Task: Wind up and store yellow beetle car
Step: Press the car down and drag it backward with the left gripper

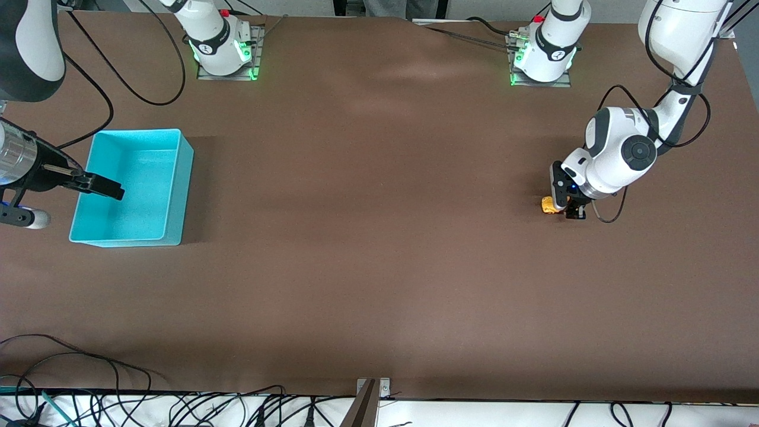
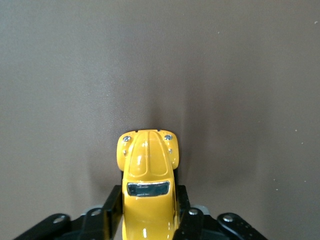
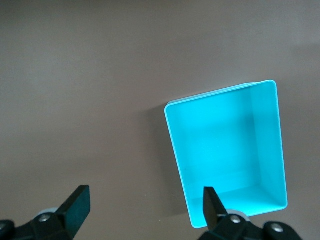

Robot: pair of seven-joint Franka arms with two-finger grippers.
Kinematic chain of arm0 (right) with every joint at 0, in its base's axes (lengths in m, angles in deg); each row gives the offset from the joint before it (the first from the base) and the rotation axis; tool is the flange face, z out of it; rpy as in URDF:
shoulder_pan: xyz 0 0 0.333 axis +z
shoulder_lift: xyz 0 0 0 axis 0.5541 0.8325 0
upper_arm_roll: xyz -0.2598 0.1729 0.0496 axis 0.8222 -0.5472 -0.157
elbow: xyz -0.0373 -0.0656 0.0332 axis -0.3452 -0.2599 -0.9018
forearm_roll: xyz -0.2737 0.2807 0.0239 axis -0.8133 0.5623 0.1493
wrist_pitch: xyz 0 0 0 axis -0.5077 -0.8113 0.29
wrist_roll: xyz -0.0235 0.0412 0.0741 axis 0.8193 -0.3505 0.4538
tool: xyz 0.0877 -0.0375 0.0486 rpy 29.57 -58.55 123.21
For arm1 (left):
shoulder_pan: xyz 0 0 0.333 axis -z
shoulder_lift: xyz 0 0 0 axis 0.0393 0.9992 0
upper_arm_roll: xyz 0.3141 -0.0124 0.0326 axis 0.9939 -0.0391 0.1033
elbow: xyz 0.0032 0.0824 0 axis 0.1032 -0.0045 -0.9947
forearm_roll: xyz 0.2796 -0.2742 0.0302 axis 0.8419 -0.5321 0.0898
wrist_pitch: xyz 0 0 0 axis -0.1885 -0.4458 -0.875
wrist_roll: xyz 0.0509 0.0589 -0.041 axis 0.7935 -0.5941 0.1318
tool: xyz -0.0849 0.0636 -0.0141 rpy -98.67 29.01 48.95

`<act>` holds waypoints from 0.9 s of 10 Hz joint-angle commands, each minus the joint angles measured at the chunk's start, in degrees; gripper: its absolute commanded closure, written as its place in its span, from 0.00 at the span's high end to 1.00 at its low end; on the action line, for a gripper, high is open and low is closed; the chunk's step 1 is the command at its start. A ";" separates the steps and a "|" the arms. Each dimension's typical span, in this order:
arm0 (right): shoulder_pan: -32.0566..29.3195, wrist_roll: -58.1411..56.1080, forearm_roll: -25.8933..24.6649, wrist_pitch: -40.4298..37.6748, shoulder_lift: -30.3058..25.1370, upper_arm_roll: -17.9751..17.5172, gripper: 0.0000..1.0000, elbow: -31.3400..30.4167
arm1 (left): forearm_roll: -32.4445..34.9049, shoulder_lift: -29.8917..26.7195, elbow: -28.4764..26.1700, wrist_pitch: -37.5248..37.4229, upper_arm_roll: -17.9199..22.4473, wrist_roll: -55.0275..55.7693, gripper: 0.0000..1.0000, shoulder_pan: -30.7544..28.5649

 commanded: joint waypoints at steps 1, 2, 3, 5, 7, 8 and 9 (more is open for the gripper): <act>0.08 0.86 -0.69 -0.73 0.47 -0.03 1.00 1.14 | 1.38 0.10 0.39 0.27 0.19 -1.24 0.22 0.14; 0.08 0.86 -0.69 -0.73 0.47 -0.03 1.00 1.14 | 1.30 0.01 0.39 0.27 0.19 -1.24 0.09 0.14; 0.08 0.86 -0.69 -0.65 0.47 -0.03 1.00 1.14 | 1.30 0.10 0.47 0.18 0.28 -1.24 0.00 0.14; 0.08 0.86 -0.69 -0.56 0.47 -0.03 1.00 1.14 | 1.03 0.27 0.47 0.27 0.28 -1.24 0.00 -0.04; 0.08 0.86 -0.69 -0.56 0.47 -0.03 1.00 1.14 | 1.12 1.06 0.47 0.18 0.37 -1.24 0.00 -0.47; 0.08 0.86 -0.69 -0.56 0.47 -0.03 1.00 1.14 | 1.12 1.59 0.47 0.27 1.59 -1.24 0.00 -0.39; 0.08 0.86 -0.69 -0.56 0.47 -0.03 1.00 1.14 | 1.29 2.03 0.47 0.27 2.12 -1.32 0.00 -0.47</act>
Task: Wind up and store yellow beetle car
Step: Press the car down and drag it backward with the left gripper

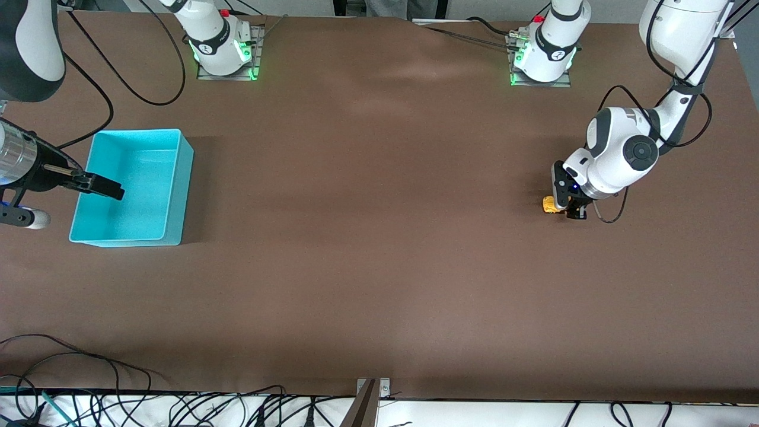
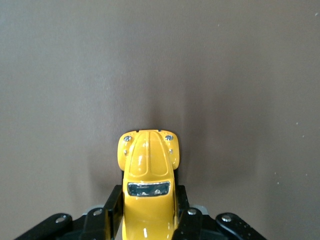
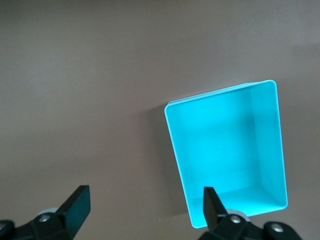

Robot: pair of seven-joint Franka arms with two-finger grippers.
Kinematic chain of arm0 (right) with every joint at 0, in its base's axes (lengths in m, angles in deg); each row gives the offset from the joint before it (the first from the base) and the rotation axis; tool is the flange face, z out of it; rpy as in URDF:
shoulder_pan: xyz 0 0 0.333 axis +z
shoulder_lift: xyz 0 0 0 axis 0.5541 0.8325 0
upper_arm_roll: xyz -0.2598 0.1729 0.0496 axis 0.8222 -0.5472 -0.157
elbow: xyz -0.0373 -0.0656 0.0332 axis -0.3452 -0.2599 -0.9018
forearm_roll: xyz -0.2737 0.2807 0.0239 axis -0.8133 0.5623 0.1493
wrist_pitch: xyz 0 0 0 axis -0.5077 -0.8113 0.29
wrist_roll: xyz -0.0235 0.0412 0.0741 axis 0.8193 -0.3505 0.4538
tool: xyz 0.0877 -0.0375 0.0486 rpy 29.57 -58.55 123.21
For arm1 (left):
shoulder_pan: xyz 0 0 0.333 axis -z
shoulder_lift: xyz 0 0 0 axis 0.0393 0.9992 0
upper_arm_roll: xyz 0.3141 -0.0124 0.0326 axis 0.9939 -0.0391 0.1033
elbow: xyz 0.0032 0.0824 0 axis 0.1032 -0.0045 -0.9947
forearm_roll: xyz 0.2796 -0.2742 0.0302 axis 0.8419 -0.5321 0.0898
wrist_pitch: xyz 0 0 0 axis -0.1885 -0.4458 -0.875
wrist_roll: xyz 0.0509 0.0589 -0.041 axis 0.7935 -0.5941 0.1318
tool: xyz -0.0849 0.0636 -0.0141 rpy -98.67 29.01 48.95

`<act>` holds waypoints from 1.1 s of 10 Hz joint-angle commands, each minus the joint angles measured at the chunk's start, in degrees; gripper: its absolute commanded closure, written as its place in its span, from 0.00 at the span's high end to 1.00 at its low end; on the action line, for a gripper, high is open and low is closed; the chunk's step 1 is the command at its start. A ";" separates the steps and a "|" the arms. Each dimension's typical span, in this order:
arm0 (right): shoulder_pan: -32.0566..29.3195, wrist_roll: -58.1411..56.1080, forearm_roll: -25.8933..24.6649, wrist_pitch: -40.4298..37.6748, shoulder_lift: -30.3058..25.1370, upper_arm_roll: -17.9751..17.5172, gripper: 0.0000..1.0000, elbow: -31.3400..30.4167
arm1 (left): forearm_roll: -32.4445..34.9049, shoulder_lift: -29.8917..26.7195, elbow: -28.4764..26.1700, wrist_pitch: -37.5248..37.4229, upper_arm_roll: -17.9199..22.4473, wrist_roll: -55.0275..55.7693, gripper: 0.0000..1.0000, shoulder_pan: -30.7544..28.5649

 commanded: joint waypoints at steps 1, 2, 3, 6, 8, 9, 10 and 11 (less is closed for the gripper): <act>0.08 0.81 -0.69 -0.57 0.47 -0.04 1.00 1.14 | 1.30 2.34 0.81 0.26 1.32 -0.95 0.00 -0.42; 0.08 0.81 -0.60 -0.57 0.47 -0.04 1.00 1.14 | 1.30 2.78 1.16 0.26 2.19 -1.12 0.00 -0.50; 0.08 0.81 -0.60 -0.74 0.38 -0.04 1.00 1.14 | 1.30 3.13 1.33 0.26 3.33 -1.38 0.00 -0.59; 0.08 0.81 -0.52 -0.65 0.38 -0.04 1.00 1.14 | 1.29 5.50 3.61 0.26 5.10 -6.55 0.00 -2.69; 0.08 0.81 -0.52 -0.65 0.38 -0.04 1.00 1.14 | 0.95 7.08 5.19 0.26 5.19 -11.90 0.00 -5.59; 0.08 0.81 -0.52 -0.74 0.38 -0.04 1.00 1.14 | 0.68 8.04 6.42 0.26 5.28 -14.19 0.00 -6.21; 0.08 0.90 -0.52 -0.74 0.38 -0.04 1.00 1.14 | 0.33 8.32 6.87 0.26 5.37 -15.00 0.00 -6.65; 0.00 0.90 -0.43 -0.74 0.38 -0.04 1.00 1.14 | 0.15 8.32 6.87 0.26 5.54 -14.92 0.00 -6.66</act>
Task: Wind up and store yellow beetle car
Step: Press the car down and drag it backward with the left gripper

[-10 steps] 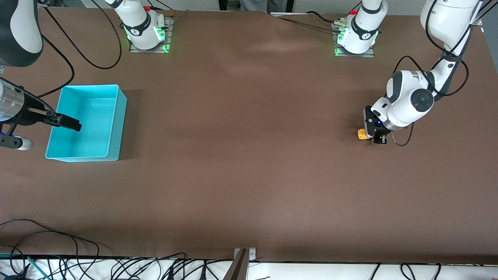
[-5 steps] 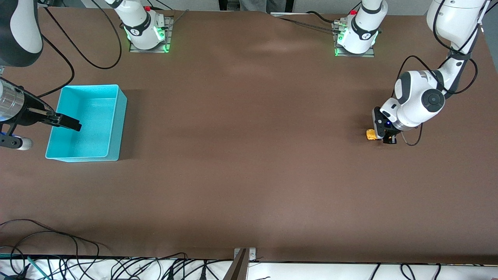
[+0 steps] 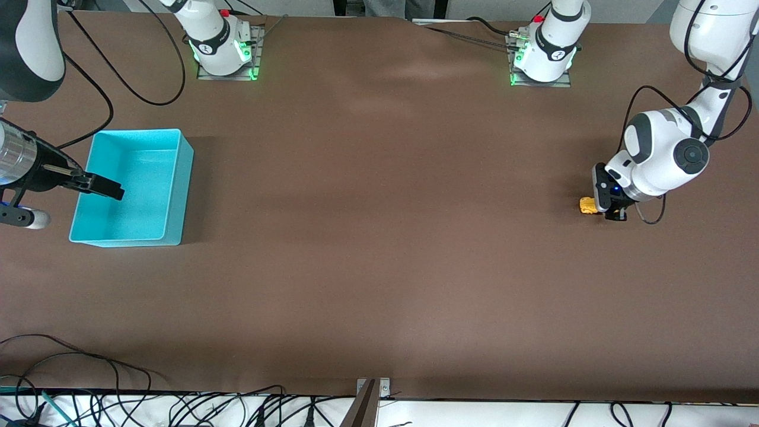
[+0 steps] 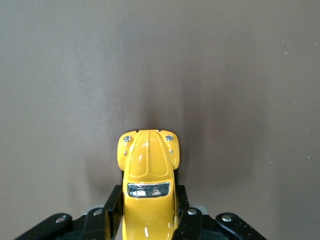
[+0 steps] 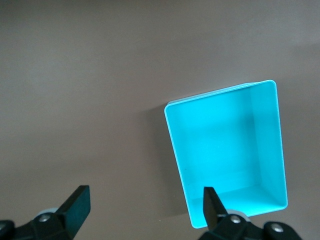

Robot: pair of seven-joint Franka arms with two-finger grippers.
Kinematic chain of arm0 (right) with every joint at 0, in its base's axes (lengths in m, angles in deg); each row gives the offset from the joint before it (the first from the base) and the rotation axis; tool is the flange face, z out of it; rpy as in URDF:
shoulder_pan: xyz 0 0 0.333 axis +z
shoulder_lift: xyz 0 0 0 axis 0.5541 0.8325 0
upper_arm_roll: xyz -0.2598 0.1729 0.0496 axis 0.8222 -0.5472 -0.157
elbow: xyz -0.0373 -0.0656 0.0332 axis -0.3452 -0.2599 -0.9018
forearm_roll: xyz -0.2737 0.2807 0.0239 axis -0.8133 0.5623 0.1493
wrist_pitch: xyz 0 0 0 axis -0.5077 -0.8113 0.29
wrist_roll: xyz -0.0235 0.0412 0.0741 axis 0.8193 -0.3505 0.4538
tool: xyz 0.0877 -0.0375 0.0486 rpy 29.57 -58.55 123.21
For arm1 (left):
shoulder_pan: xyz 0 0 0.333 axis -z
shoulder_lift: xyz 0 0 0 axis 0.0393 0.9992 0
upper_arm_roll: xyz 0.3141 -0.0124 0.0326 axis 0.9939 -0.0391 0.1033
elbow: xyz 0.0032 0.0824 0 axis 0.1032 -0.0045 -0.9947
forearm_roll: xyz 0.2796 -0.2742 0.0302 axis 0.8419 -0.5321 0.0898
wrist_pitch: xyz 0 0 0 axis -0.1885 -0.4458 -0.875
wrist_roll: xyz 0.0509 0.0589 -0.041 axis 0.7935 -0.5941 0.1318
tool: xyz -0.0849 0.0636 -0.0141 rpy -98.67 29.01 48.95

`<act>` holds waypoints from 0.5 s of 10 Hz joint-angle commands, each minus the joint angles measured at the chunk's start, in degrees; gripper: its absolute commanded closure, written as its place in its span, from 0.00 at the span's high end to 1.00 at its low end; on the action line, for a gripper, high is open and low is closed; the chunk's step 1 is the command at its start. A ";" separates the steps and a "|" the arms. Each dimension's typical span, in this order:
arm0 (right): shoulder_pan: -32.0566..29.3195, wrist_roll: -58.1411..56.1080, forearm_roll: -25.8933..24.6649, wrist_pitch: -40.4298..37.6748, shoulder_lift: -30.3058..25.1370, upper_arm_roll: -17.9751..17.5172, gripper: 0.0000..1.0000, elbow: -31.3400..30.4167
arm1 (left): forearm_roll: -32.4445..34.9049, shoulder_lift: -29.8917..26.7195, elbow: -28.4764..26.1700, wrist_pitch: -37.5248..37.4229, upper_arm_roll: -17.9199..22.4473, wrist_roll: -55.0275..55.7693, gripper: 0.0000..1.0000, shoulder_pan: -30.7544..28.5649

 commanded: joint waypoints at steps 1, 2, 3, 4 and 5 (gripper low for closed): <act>-0.09 2.60 -0.51 -1.11 0.38 0.04 1.00 1.05 | 0.07 6.33 3.39 1.98 0.30 -1.52 0.00 -0.48; 0.00 6.10 -0.52 -1.20 0.38 -0.05 1.00 0.62 | -0.98 6.33 3.39 1.98 0.30 -1.26 0.00 -0.39; 0.09 6.40 -0.60 -1.03 0.47 -0.05 1.00 0.61 | -2.64 6.25 3.39 1.98 0.30 -1.25 0.00 -0.39; 0.00 6.31 -0.60 -0.85 0.47 -0.05 1.00 0.61 | -3.09 6.24 3.39 1.98 0.30 -1.25 0.00 -0.39; 0.00 6.23 -0.60 -0.94 0.47 -0.05 1.00 0.61 | -3.18 6.24 3.39 1.98 0.30 -1.17 0.00 -0.39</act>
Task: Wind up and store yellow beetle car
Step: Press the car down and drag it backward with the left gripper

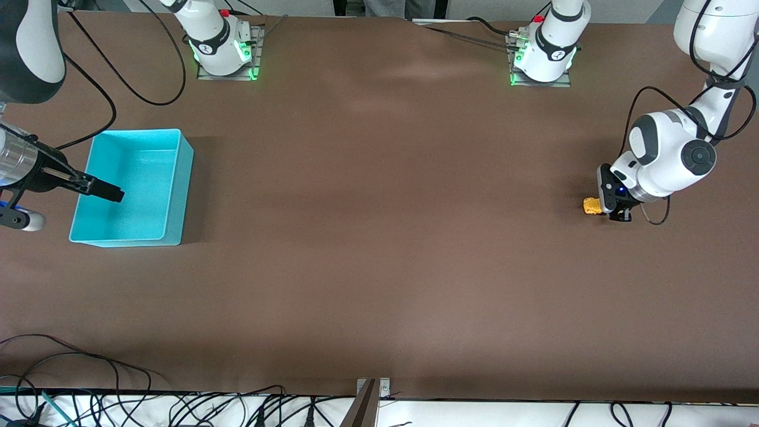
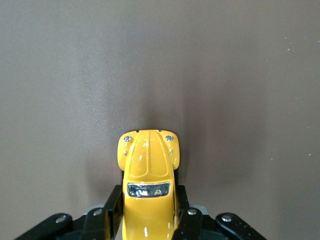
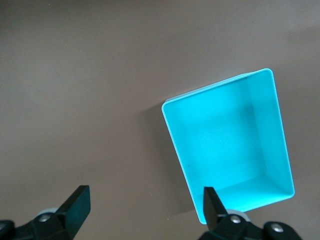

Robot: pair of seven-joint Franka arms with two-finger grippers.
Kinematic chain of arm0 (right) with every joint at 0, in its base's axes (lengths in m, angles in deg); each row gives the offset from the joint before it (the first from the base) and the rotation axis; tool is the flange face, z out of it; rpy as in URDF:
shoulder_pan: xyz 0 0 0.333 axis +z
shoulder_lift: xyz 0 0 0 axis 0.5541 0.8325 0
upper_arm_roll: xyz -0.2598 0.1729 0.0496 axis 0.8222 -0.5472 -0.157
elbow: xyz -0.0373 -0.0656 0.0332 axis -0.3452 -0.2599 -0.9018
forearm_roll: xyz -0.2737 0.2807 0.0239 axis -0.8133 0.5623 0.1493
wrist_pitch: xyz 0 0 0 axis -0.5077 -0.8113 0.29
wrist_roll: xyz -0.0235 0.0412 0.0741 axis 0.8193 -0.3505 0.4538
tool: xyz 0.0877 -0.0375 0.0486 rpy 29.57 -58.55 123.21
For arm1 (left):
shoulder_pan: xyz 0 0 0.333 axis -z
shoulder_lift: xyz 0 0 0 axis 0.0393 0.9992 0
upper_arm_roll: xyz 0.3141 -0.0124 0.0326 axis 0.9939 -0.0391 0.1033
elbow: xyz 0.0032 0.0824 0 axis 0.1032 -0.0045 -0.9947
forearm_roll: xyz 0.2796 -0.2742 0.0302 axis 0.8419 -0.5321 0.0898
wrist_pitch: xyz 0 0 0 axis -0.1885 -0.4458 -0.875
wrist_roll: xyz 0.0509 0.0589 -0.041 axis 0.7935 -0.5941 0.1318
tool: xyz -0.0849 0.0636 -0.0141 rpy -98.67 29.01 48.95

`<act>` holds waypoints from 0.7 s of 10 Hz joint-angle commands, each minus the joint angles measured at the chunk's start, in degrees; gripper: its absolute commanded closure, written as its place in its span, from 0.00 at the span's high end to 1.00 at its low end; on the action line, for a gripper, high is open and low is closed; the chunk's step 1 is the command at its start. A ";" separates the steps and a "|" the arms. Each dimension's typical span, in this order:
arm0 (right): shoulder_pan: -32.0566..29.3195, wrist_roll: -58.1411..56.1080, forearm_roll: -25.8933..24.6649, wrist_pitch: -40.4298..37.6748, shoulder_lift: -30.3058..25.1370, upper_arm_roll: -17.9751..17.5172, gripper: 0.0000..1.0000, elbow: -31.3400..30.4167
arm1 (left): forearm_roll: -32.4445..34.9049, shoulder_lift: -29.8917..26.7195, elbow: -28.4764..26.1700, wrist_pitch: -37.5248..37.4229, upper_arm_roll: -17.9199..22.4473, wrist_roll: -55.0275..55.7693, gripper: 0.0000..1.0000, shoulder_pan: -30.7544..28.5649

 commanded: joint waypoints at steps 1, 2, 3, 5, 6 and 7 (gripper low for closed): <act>-0.07 0.57 -0.60 -0.75 0.15 -0.11 1.00 0.63 | -2.04 6.04 2.99 2.33 0.19 -0.88 0.00 -0.16; -0.25 -0.56 -0.60 -0.92 0.15 -0.02 1.00 0.63 | -2.04 6.04 2.99 2.33 0.19 -0.88 0.00 -0.16; -0.33 -1.45 -0.60 -1.10 0.06 -0.02 1.00 0.63 | -2.13 5.96 2.99 2.33 0.19 -0.79 0.03 -0.16; -0.34 -1.37 -0.60 -1.19 -1.25 -0.02 1.00 -0.76 | -2.13 5.96 3.69 2.24 0.19 0.43 0.37 -0.16; -0.34 -1.37 -0.52 -1.10 -1.61 -0.02 1.00 -1.38 | -1.95 5.78 3.78 2.15 0.19 1.31 0.99 -0.16; -0.34 -1.37 -0.52 -1.10 -1.61 -0.02 1.00 -1.39 | -1.95 5.78 3.78 2.06 0.19 1.32 1.00 -0.16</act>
